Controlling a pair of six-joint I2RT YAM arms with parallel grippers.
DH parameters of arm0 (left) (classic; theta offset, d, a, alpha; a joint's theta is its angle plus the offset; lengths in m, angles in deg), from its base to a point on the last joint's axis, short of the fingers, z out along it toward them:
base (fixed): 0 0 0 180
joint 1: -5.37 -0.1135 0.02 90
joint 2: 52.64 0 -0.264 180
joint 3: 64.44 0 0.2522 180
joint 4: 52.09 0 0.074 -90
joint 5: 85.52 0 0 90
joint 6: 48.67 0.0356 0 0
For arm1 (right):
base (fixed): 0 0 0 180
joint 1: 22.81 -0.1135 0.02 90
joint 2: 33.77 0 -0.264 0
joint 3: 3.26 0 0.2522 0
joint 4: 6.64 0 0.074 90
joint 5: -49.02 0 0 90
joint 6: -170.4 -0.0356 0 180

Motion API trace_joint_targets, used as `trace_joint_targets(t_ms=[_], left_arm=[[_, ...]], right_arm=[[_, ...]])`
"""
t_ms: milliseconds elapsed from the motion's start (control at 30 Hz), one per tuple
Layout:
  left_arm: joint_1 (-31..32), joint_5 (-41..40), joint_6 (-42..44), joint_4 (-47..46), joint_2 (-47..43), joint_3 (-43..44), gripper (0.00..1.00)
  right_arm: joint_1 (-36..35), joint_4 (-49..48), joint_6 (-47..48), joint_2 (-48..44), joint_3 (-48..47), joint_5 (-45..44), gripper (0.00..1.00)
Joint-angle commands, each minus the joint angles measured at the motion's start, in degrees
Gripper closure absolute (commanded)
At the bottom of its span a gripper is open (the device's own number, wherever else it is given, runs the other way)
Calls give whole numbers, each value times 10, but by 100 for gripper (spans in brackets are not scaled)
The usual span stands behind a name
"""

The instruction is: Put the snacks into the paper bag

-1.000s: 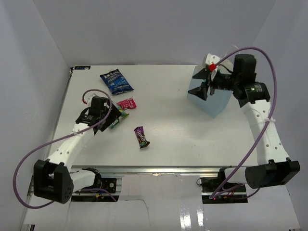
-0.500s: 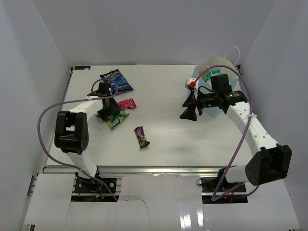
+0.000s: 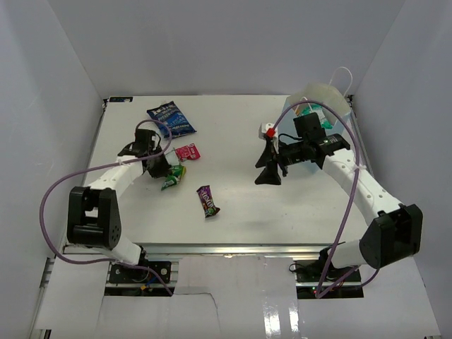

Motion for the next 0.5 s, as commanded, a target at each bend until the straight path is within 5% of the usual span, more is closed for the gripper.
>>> trace_joint_targets(t_ms=[0,233,333,467], left_arm=[[2,185,64,-85,-112,-55,94],[21,411,53,-257,-213,-191,95],[60,426,23,-295,-215,-210,96],[107,426,-4,-343,-211,-211,95]], right_arm=[[-37,-17,-59,22,-19,6,29],[-98,-278,-499,82,-19,-148,18],[-136,-301,-575,123,-54,-194,5],[-163,-316,-612,166,-78,-219,4]])
